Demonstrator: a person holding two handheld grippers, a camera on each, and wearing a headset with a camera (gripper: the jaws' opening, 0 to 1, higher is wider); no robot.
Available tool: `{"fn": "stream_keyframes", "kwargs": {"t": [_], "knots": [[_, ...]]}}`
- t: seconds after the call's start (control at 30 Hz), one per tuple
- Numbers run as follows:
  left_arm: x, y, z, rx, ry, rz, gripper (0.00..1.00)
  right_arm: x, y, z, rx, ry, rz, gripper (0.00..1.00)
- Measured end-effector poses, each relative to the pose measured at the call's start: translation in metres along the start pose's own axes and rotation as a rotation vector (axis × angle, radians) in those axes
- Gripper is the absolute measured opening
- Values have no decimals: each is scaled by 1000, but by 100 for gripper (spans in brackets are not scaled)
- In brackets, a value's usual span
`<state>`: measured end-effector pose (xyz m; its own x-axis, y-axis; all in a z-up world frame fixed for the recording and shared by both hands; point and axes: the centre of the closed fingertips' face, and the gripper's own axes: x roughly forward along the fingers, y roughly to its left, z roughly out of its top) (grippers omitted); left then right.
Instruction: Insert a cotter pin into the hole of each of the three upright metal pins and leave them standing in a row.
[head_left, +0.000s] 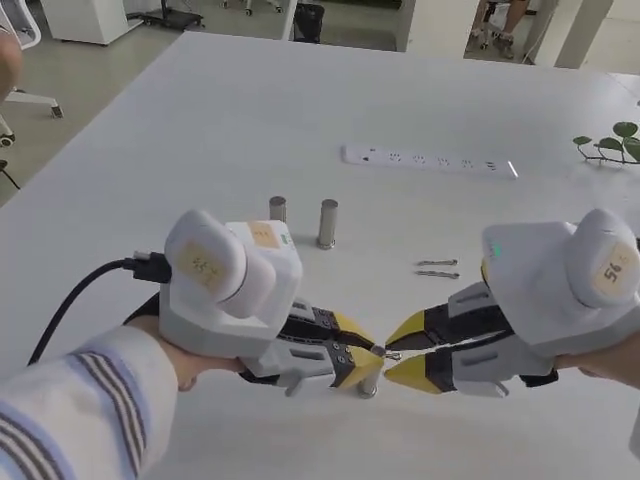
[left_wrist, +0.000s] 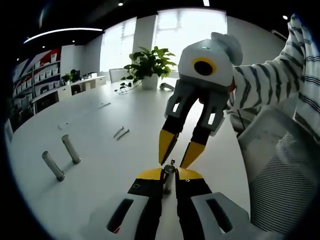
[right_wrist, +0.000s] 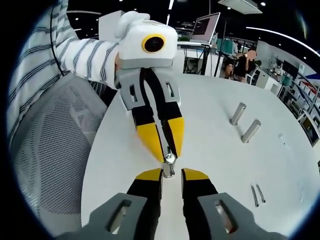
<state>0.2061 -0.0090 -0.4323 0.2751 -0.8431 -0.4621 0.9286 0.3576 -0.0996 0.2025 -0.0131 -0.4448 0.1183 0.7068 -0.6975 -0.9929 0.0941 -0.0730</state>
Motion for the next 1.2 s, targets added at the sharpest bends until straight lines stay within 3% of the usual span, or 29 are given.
{"fn": "stream_keyframes", "kwargs": {"t": [0.2, 0.47, 1.07, 1.2], "knots": [[0, 0, 0, 4, 1, 1, 5, -11, -1, -1, 41, -28, -9, 9], [1, 0, 0, 7, 1, 4, 5, -11, 1, 2, 38, -40, -5, 0], [1, 0, 0, -8, -3, 8, 5, -5, 0, 8, 19, -57, -17, 0], [1, -1, 0, 23, -3, 8, 5, -6, 2, 9, 29, -59, -20, 0]]}}
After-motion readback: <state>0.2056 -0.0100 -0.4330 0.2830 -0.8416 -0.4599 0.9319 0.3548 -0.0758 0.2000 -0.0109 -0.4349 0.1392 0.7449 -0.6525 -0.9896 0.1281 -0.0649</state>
